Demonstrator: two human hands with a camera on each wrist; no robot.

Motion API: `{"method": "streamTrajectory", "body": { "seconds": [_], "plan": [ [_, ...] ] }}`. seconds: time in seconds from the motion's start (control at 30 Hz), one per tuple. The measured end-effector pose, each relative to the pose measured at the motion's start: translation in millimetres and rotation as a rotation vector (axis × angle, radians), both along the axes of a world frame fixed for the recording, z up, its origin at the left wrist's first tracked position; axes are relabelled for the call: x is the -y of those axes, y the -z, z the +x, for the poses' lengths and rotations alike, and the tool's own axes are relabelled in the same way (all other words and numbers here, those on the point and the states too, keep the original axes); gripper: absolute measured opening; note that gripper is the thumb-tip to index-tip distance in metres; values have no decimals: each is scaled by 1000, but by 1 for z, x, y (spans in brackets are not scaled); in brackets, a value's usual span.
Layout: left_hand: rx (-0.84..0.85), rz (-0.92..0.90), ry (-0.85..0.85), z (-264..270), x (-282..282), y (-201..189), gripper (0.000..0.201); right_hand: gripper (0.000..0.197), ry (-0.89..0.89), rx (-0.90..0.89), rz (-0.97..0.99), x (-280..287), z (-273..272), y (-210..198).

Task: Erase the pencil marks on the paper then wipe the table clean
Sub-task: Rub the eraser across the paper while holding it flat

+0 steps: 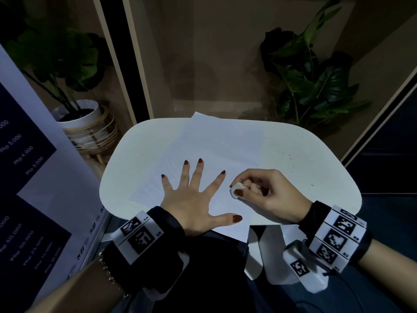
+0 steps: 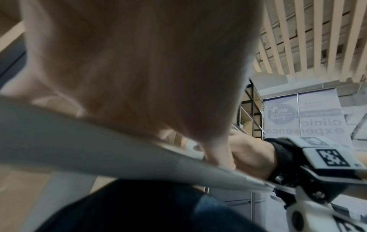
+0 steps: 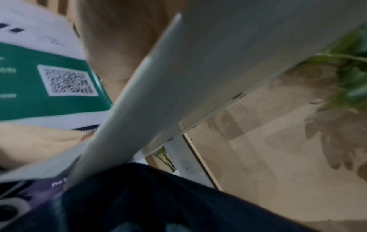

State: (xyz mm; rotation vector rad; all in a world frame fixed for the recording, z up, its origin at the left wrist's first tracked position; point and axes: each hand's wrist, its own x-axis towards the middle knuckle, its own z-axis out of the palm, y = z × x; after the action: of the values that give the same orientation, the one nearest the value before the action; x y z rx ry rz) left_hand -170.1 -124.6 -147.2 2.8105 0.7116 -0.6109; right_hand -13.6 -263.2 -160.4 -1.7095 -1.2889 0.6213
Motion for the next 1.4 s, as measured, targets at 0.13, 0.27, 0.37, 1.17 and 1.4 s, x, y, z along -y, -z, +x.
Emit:
{"method": "streamTrajectory", "body": {
  "seconds": [0.13, 0.27, 0.37, 1.17, 1.4],
  "plan": [
    [8, 4, -6, 0, 1, 1, 102, 5, -100, -8, -52, 3, -1, 0],
    [6, 11, -7, 1, 0, 2, 100, 3, 21, 22, -4, 0, -3, 0],
    [-1, 8, -5, 1, 0, 1, 104, 5, -81, 16, -51, 1, -4, -1],
    [-8, 4, -2, -1, 2, -4, 106, 8, -131, 39, -44, 1, -7, -2],
    [-7, 1, -4, -1, 2, -3, 106, 8, -116, 53, -20, 2, -9, -1]
  ]
}}
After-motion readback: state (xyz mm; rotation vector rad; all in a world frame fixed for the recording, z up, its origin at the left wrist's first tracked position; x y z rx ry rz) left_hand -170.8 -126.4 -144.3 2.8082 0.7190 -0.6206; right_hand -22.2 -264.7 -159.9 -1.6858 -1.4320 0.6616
